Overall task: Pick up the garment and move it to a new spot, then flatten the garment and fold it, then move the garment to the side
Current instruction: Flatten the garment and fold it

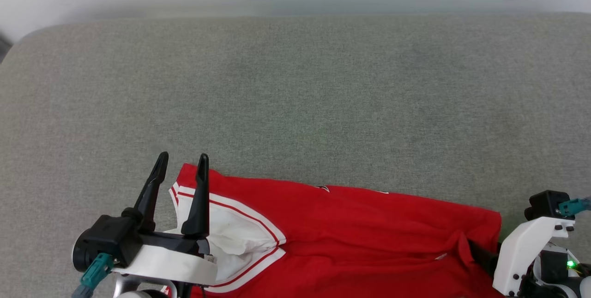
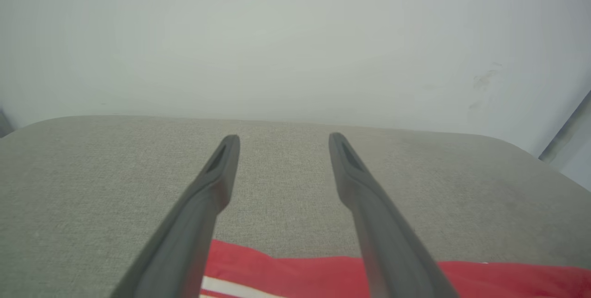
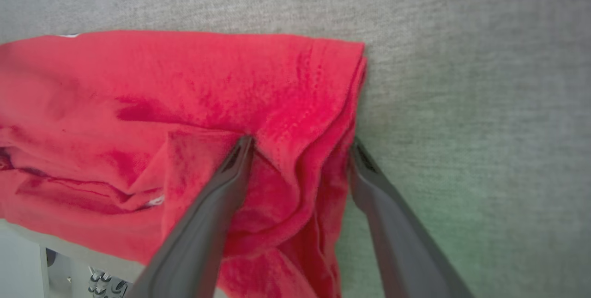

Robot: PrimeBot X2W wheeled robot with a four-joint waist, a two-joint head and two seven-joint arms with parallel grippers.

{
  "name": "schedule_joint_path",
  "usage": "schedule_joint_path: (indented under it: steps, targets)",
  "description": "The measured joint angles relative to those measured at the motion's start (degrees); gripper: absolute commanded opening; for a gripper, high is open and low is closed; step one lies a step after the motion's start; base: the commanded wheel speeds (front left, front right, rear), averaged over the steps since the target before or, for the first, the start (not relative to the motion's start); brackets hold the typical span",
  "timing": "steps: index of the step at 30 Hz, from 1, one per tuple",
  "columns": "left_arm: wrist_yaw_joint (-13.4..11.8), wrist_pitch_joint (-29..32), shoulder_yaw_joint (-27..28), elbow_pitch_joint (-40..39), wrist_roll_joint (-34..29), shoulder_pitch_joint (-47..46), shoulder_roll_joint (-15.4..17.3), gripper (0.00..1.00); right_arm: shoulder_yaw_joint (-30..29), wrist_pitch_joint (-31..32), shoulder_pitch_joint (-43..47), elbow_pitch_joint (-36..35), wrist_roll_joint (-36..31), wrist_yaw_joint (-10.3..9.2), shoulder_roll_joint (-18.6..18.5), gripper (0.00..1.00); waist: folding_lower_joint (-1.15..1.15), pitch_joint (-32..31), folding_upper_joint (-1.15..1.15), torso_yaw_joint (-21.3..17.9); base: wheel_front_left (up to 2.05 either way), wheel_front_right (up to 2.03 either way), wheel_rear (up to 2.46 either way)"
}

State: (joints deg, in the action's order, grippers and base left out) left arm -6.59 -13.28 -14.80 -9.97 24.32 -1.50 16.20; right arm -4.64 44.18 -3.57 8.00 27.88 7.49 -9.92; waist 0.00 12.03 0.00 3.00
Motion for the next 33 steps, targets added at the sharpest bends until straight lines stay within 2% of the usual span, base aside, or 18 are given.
schedule_joint_path:
  steps: [3, 4, 5, 6, 12, 19, 23, 28, 33]
  targets:
    - [-0.1, 0.3, -0.2, 0.1, 0.0, 0.0, 0.0, 1.00, 0.5, 0.6, -0.3, 0.6, 0.9, -0.10, -0.2, 1.00, 0.00, 0.3, 0.00, 0.3, 0.00, 0.00, 0.00]
    - [-0.2, 0.3, -0.2, 0.2, 0.0, 0.0, 0.0, 1.00, 0.8, 0.6, -0.3, 0.7, 0.9, -0.10, -0.2, 0.43, 0.00, 0.2, 0.00, 0.3, 0.00, 0.00, 0.00]
    - [-0.2, 0.3, -0.3, 0.3, 0.0, 0.0, 0.0, 1.00, 1.0, 0.6, -0.3, 0.8, 1.0, -0.11, -0.3, 0.09, 0.00, 0.1, 0.00, 0.3, 0.00, 0.00, 0.00]
    - [-0.2, 0.3, -0.3, 0.5, 0.0, 0.0, 0.1, 1.00, 1.3, 0.6, -0.4, 0.9, 1.1, -0.11, -0.3, 0.00, 0.00, -0.1, 0.00, 0.2, 0.00, 0.00, 0.00]
    - [-0.7, 0.5, -0.2, 1.1, 0.0, 1.0, 0.7, 1.00, 3.2, 1.0, -0.3, -0.1, 1.4, -0.07, -0.5, 0.00, 0.00, -1.9, 0.00, -0.5, 0.00, 0.00, 0.00]
    - [-1.2, 0.5, 0.6, 1.2, 0.1, 1.5, 1.2, 1.00, 1.4, 1.6, -1.9, -1.4, 1.3, 0.01, -2.9, 0.00, 0.00, -4.2, 0.00, -1.8, 0.00, 0.00, 0.00]
    - [-1.7, 0.4, 0.8, 1.0, 0.2, 2.9, 1.3, 1.00, -2.8, 2.8, -2.9, -1.3, 0.6, 0.01, -4.1, 0.00, 0.00, -5.4, 0.00, -2.8, 0.00, 0.00, 0.00]
    - [-2.0, 0.3, 0.5, 0.7, 0.2, 3.7, 1.3, 1.00, -11.1, 5.1, -3.5, 0.0, -1.5, 0.01, -4.8, 0.00, 0.00, -6.6, 0.00, -4.1, 0.00, 0.00, 0.00]
    - [-2.0, 0.4, 0.3, 0.4, 0.2, 3.8, 1.5, 1.00, -17.5, 7.7, -4.7, -0.1, -2.7, 0.01, -3.9, 0.00, 0.00, -6.9, 0.00, -5.1, 0.00, 0.00, 0.00]
